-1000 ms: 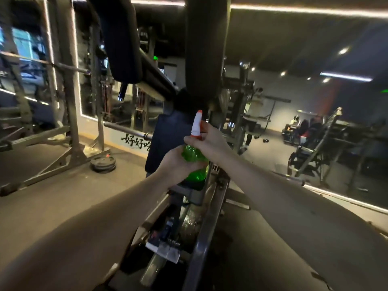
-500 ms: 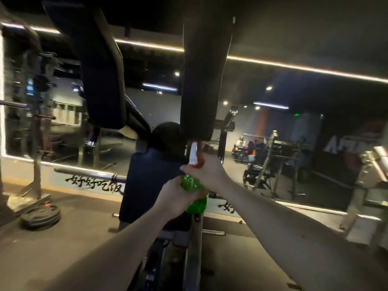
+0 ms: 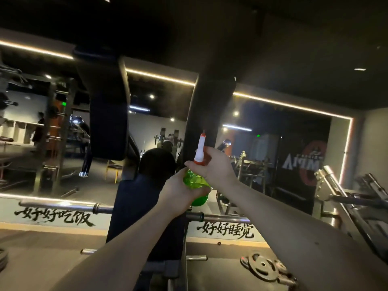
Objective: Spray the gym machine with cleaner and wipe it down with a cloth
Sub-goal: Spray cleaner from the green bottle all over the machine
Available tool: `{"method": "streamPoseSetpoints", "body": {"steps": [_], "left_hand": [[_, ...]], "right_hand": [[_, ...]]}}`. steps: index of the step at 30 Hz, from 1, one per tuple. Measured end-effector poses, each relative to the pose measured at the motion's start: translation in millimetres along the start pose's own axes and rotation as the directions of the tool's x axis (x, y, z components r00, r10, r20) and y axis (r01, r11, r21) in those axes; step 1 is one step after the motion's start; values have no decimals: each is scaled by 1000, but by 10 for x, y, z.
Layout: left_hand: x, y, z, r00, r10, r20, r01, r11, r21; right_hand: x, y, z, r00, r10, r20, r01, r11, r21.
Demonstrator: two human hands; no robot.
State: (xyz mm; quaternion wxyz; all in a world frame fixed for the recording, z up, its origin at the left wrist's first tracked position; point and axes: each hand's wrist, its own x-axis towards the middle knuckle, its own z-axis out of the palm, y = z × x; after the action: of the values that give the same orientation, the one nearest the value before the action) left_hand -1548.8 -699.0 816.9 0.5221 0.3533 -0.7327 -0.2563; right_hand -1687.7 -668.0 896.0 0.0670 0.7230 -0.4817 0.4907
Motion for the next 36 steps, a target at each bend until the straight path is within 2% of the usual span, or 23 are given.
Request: {"method": "streamPoseSetpoints", "body": {"steps": [7, 12, 18, 24, 31, 36], "left_hand": [[-259, 233, 11, 1000, -27, 3, 27, 999, 43], [-551, 288, 93, 996, -85, -23, 86, 995, 42], [-745, 262, -94, 992, -104, -74, 109, 992, 56], [-726, 55, -698, 983, -118, -137, 124, 992, 35], [-484, -292, -1832, 966, -77, -247, 99, 992, 80], [-240, -544, -2418, 963, -19, -269, 54, 991, 122]], "right_hand": [[-168, -57, -155, 1000, -31, -3, 31, 999, 21], [-341, -17, -151, 993, -27, 115, 20, 998, 60], [-349, -209, 61, 982, -31, 184, 16, 996, 85], [-104, -737, 497, 966, -109, 236, 85, 990, 110], [428, -1559, 1258, 948, -179, 265, 146, 979, 140], [743, -1909, 1652, 966, -179, 186, 163, 982, 98]]}}
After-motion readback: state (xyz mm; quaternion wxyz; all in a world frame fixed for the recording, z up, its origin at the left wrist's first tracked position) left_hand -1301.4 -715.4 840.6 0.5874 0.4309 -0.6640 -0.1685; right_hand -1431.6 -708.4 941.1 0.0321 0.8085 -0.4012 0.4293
